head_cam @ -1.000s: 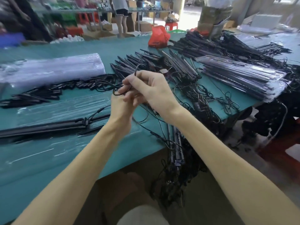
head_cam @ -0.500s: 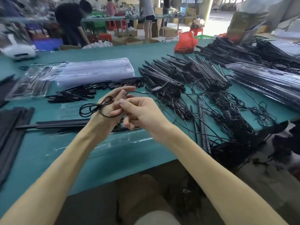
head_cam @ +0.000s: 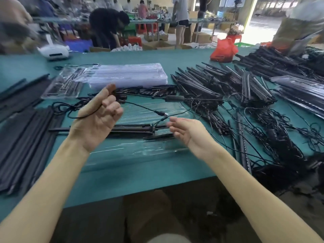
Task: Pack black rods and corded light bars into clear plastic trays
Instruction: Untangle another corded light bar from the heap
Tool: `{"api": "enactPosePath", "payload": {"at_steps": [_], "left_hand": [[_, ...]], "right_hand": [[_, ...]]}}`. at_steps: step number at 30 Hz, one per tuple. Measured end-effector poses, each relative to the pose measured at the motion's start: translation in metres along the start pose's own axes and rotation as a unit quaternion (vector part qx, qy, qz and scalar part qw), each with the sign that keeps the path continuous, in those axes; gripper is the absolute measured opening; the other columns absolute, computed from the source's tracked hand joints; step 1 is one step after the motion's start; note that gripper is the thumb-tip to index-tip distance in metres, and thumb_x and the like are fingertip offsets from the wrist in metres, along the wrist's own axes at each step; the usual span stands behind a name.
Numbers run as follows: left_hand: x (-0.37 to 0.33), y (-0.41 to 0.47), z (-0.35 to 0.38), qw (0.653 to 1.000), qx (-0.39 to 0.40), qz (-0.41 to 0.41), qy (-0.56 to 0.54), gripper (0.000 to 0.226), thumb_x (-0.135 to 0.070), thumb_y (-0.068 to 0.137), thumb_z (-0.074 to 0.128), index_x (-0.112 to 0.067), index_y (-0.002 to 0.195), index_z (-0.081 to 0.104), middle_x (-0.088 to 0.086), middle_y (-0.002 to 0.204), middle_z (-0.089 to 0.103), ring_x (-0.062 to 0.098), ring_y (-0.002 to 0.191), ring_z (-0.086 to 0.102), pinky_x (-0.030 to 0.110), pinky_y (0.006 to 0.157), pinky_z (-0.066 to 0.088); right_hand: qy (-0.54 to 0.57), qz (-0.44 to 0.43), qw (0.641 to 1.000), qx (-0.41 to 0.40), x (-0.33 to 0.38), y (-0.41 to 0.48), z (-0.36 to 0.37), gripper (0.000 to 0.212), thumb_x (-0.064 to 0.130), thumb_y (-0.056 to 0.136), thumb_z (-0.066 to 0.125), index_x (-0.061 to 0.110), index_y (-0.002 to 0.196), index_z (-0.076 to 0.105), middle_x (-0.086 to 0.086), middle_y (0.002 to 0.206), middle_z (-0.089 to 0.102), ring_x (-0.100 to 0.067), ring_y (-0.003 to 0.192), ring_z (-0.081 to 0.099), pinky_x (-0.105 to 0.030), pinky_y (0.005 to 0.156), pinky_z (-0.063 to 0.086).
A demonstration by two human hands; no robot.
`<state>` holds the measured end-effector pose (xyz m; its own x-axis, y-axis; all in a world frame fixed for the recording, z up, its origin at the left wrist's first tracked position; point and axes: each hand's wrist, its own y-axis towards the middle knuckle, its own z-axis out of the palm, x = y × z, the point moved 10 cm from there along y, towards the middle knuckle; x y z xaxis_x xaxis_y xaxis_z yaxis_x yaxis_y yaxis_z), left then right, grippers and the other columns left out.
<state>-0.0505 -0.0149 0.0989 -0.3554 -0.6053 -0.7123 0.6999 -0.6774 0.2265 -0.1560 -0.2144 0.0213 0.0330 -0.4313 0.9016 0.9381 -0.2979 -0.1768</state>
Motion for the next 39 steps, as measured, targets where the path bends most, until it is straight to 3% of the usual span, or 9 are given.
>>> {"api": "enactPosePath", "payload": {"at_steps": [9, 13, 22, 26, 30, 32, 34, 36, 39], "left_hand": [[0.005, -0.007, -0.053, 0.989, -0.149, 0.019, -0.007, 0.010, -0.013, 0.097, 0.053, -0.017, 0.097, 0.062, -0.011, 0.063, 0.033, 0.006, 0.057, 0.030, 0.018, 0.061, 0.037], [0.008, -0.005, -0.060, 0.988, -0.151, 0.011, -0.003, 0.013, -0.015, 0.098, 0.052, -0.018, 0.095, 0.064, -0.012, 0.063, 0.034, 0.005, 0.056, 0.031, 0.017, 0.061, 0.035], [0.019, 0.012, -0.029, 0.996, -0.083, -0.012, 0.017, 0.014, -0.023, 0.102, 0.050, -0.023, 0.099, 0.063, -0.013, 0.068, 0.036, 0.004, 0.062, 0.032, 0.016, 0.067, 0.035], [0.031, 0.024, -0.003, 0.998, -0.048, -0.031, 0.017, 0.014, -0.025, 0.103, 0.049, -0.023, 0.100, 0.063, -0.013, 0.069, 0.038, 0.004, 0.062, 0.035, 0.015, 0.068, 0.037], [0.049, 0.037, 0.016, 0.998, -0.045, -0.042, 0.030, 0.011, -0.025, 0.102, 0.053, -0.022, 0.099, 0.063, -0.012, 0.069, 0.037, 0.005, 0.063, 0.035, 0.018, 0.069, 0.037], [0.057, 0.042, 0.023, 0.998, -0.040, -0.048, 0.031, 0.010, -0.024, 0.101, 0.054, -0.022, 0.099, 0.064, -0.012, 0.070, 0.037, 0.005, 0.063, 0.036, 0.018, 0.069, 0.038], [0.065, 0.046, 0.028, 0.997, -0.036, -0.054, 0.031, 0.009, -0.024, 0.100, 0.057, -0.022, 0.101, 0.065, -0.011, 0.070, 0.037, 0.006, 0.063, 0.037, 0.019, 0.070, 0.040], [0.071, 0.048, 0.030, 0.997, -0.037, -0.060, 0.030, 0.008, -0.023, 0.100, 0.058, -0.022, 0.101, 0.066, -0.011, 0.071, 0.037, 0.006, 0.064, 0.037, 0.019, 0.070, 0.041], [0.079, 0.049, 0.028, 0.996, -0.043, -0.065, 0.034, 0.010, -0.023, 0.100, 0.057, -0.021, 0.100, 0.067, -0.010, 0.071, 0.037, 0.007, 0.063, 0.039, 0.019, 0.068, 0.043]], "right_hand": [[0.231, -0.027, 0.972, -0.018, 0.038, 0.002, -0.063, 0.033, 0.016, 0.098, 0.061, 0.000, 0.126, 0.059, -0.006, 0.102, 0.070, -0.009, 0.076, 0.067, -0.016, 0.064, 0.056], [0.262, -0.035, 0.964, -0.030, 0.038, 0.007, -0.073, 0.041, 0.022, 0.103, 0.056, 0.001, 0.137, 0.052, -0.009, 0.109, 0.069, -0.011, 0.081, 0.068, -0.018, 0.066, 0.056], [0.234, -0.032, 0.971, -0.028, 0.038, 0.012, -0.070, 0.040, 0.023, 0.099, 0.061, 0.004, 0.134, 0.054, -0.011, 0.108, 0.072, -0.018, 0.085, 0.070, -0.024, 0.067, 0.058], [0.043, -0.038, 0.997, -0.050, 0.042, 0.004, -0.073, 0.027, 0.013, 0.100, 0.060, 0.002, 0.124, 0.057, -0.014, 0.107, 0.072, -0.020, 0.085, 0.072, -0.025, 0.069, 0.057], [-0.135, -0.126, 0.975, -0.124, 0.081, -0.010, -0.084, 0.020, 0.000, 0.096, 0.060, 0.005, 0.115, 0.056, -0.016, 0.105, 0.069, -0.014, 0.075, 0.073, -0.022, 0.061, 0.057], [-0.264, -0.206, 0.918, -0.211, 0.114, -0.021, -0.102, 0.016, 0.000, 0.096, 0.057, 0.008, 0.110, 0.056, -0.011, 0.103, 0.066, -0.008, 0.075, 0.070, -0.018, 0.062, 0.056], [-0.403, -0.249, 0.832, -0.288, 0.140, -0.028, -0.121, 0.020, -0.001, 0.096, 0.055, 0.010, 0.112, 0.057, -0.007, 0.109, 0.062, -0.010, 0.089, 0.063, -0.017, 0.079, 0.053], [-0.510, -0.208, 0.771, -0.319, 0.147, -0.019, -0.146, 0.028, 0.001, 0.096, 0.056, 0.006, 0.123, 0.055, -0.012, 0.122, 0.055, -0.021, 0.110, 0.056, -0.028, 0.099, 0.047], [-0.593, -0.097, 0.739, -0.305, 0.133, 0.002, -0.182, 0.042, 0.012, 0.095, 0.063, 0.003, 0.135, 0.052, -0.018, 0.133, 0.053, -0.034, 0.125, 0.047, -0.042, 0.108, 0.039]]}}
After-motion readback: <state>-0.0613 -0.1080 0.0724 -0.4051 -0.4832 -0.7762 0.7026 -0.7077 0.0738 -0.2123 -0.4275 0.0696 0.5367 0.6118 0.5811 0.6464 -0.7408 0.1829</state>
